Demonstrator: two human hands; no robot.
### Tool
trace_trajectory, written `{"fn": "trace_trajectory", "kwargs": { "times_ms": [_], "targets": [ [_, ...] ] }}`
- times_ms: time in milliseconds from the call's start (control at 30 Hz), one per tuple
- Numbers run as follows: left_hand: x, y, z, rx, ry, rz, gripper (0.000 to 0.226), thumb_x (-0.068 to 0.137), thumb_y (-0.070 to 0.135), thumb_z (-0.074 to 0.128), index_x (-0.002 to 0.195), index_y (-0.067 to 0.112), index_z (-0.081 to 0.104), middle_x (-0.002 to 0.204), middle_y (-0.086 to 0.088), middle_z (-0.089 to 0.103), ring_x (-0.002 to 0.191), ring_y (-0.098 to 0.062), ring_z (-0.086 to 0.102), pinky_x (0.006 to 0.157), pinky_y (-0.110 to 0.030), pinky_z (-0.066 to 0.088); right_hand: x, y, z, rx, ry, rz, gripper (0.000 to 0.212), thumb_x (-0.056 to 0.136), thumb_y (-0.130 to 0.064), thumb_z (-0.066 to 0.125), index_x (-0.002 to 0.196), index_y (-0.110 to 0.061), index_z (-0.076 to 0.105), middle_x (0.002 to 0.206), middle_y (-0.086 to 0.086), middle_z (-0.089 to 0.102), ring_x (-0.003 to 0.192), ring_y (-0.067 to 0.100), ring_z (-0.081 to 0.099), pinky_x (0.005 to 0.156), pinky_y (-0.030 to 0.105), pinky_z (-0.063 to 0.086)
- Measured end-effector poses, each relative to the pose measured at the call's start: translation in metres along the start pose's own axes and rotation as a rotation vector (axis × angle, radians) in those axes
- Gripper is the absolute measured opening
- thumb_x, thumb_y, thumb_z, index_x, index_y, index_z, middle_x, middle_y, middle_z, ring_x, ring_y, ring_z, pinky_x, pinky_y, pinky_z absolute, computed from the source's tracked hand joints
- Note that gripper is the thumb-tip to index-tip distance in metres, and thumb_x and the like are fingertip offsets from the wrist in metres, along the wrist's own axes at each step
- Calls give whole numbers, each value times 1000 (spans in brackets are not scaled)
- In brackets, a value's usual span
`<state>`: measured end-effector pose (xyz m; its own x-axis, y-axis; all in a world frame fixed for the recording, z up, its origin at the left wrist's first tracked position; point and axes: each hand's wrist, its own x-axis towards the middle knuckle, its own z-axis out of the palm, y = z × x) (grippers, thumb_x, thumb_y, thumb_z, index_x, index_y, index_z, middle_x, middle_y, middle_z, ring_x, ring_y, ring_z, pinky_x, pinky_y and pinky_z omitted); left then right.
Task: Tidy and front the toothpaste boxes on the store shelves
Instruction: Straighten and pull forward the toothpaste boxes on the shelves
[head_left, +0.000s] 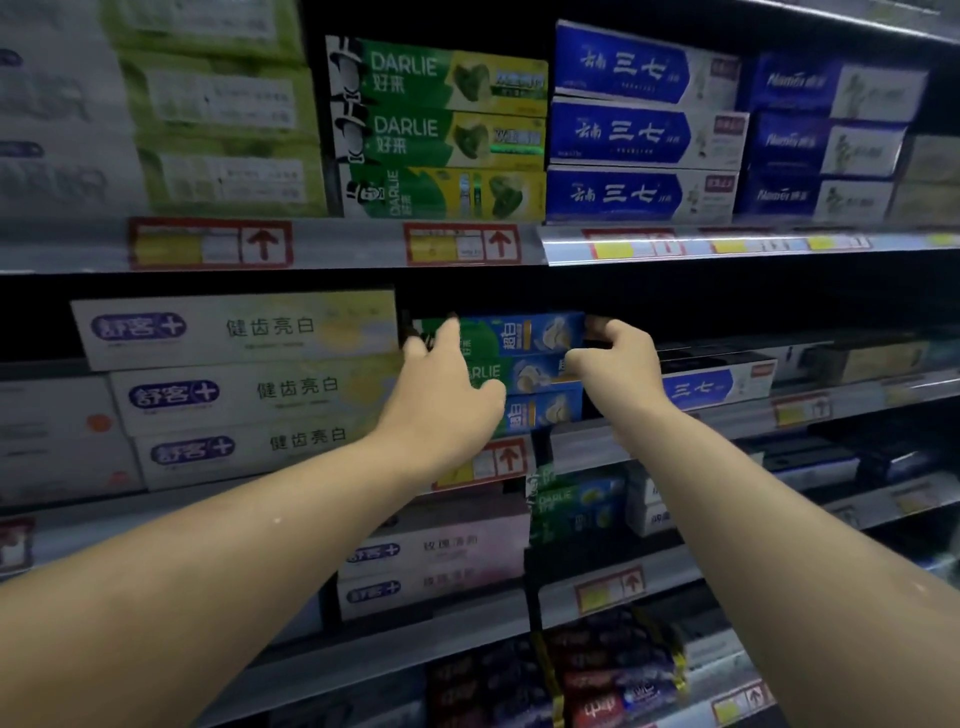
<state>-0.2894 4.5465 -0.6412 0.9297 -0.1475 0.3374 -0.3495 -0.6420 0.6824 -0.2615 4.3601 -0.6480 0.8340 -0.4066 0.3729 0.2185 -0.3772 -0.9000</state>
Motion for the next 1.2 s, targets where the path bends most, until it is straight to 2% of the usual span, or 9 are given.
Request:
{"fn": "trace_trajectory", "kwargs": {
  "times_ms": [33, 133, 200, 300, 433, 667, 967, 1100, 1200],
  "targets": [
    [-2, 2, -1, 45, -12, 12, 80, 101, 29, 52, 162, 27, 2, 168, -13, -4, 84, -12, 56, 70, -27, 42, -1, -1, 0, -16, 4, -4, 31, 90, -6, 62, 120, -16, 64, 109, 13, 70, 77, 20, 54, 69, 47, 56],
    [-8, 1, -4, 143, 11, 103, 78, 99, 27, 54, 161, 24, 7, 168, -9, -6, 128, -29, 47, 91, -34, 43, -6, -5, 1, -145, 24, -43, 52, 96, -11, 59, 147, -13, 48, 132, 8, 61, 74, 14, 55, 59, 33, 50],
    [-10, -2, -10, 195, 48, 199, 72, 97, 27, 56, 158, 21, 19, 166, -7, 8, 128, -30, 49, 98, -41, 48, -12, -8, -1, -273, 45, -105, 56, 97, -15, 60, 150, -11, 43, 143, 9, 51, 87, 16, 52, 69, 31, 48],
    [-16, -9, -23, 279, 55, 343, 60, 97, 31, 57, 151, 18, 34, 146, -4, 40, 126, -25, 48, 104, -40, 45, -26, -15, -4, -393, 29, -190, 50, 97, -19, 62, 145, -14, 50, 137, 6, 52, 102, 19, 55, 86, 36, 51],
    [-35, -23, -44, 418, 22, 396, 59, 99, 45, 55, 150, 21, 38, 137, 0, 50, 130, -22, 41, 105, -37, 43, -56, -28, -6, -525, -101, -316, 51, 98, -24, 65, 145, -16, 49, 141, 1, 51, 125, 20, 54, 101, 36, 49],
    [-86, -64, -66, 564, -9, 360, 65, 93, 59, 57, 147, 27, 39, 134, 4, 54, 125, -20, 48, 100, -40, 48, -117, -39, 12, -736, -284, -400, 66, 96, -33, 68, 154, -22, 38, 152, -1, 42, 137, 21, 45, 109, 38, 44],
    [-112, -139, -31, 419, -61, 198, 65, 90, 62, 59, 144, 30, 44, 137, 8, 54, 129, -17, 46, 103, -38, 46, -168, 23, 71, -560, -368, -190, 65, 93, -34, 72, 150, -25, 42, 149, -5, 44, 134, 17, 47, 106, 32, 41],
    [-113, -173, 4, 324, -111, 90, 67, 87, 62, 63, 144, 32, 43, 137, 7, 54, 129, -18, 46, 100, -39, 49, -184, 74, 86, -571, -367, -106, 63, 94, -35, 70, 150, -25, 41, 149, -5, 43, 135, 18, 46, 108, 35, 44],
    [-119, -193, 28, 315, -143, 40, 70, 88, 61, 64, 147, 32, 41, 142, 7, 51, 133, -20, 44, 104, -40, 47, -196, 111, 90, -611, -391, -51, 63, 96, -36, 67, 151, -25, 38, 152, -6, 39, 138, 18, 43, 111, 38, 42]
  ]
}}
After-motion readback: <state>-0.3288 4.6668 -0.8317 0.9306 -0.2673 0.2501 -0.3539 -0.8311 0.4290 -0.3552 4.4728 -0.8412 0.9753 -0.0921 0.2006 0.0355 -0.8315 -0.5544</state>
